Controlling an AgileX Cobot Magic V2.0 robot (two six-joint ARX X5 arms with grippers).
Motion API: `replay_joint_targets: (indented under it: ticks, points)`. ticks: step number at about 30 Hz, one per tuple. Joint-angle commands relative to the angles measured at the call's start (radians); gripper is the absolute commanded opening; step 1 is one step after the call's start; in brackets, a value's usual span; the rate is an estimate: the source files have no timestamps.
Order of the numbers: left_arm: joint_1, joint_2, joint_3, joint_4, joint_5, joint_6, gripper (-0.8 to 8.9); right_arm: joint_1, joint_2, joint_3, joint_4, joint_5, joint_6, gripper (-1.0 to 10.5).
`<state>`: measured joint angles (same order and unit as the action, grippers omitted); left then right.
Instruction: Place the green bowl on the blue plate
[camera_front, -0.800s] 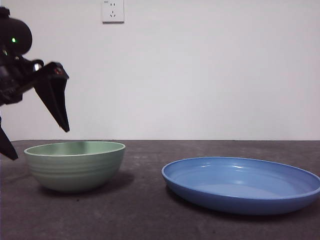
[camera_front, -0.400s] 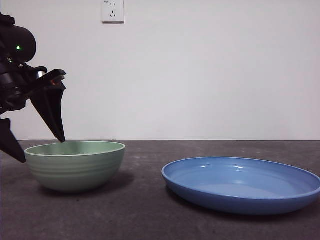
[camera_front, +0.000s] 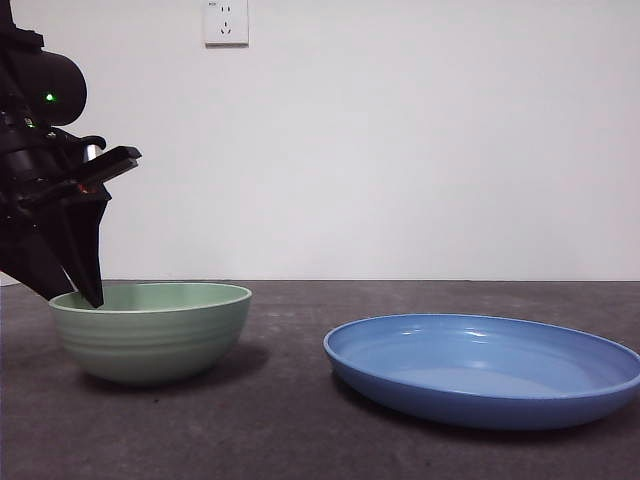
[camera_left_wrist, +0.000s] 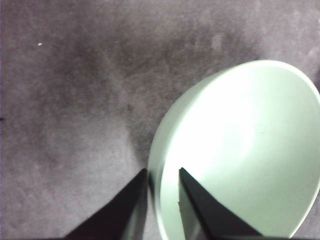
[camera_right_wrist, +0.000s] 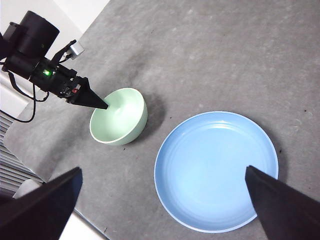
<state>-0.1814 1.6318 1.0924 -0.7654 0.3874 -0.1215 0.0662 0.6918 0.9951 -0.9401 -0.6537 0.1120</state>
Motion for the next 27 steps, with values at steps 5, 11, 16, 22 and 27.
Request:
replay_joint_targets:
  ticks: [5, 11, 16, 22, 27]
  points:
    - [-0.003, 0.022, 0.019, 0.001, -0.005, 0.002, 0.14, 0.004, 0.006, 0.019, 0.004, -0.001, -0.008, 5.2]
    - [-0.008, 0.022, 0.056, -0.021, -0.006, -0.003, 0.14, 0.004, 0.006, 0.019, 0.005, -0.001, -0.008, 5.2]
    - [-0.076, 0.022, 0.177, -0.086, -0.096, -0.030, 0.15, 0.004, 0.006, 0.019, 0.004, -0.001, -0.008, 5.2]
    - [-0.228, 0.032, 0.305, -0.104, -0.171, -0.054, 0.15, 0.004, 0.006, 0.019, 0.004, -0.001, -0.008, 5.2]
    - [-0.360, 0.124, 0.433, -0.129, -0.185, -0.070, 0.15, 0.004, 0.006, 0.019, 0.004, -0.001, -0.007, 5.2]
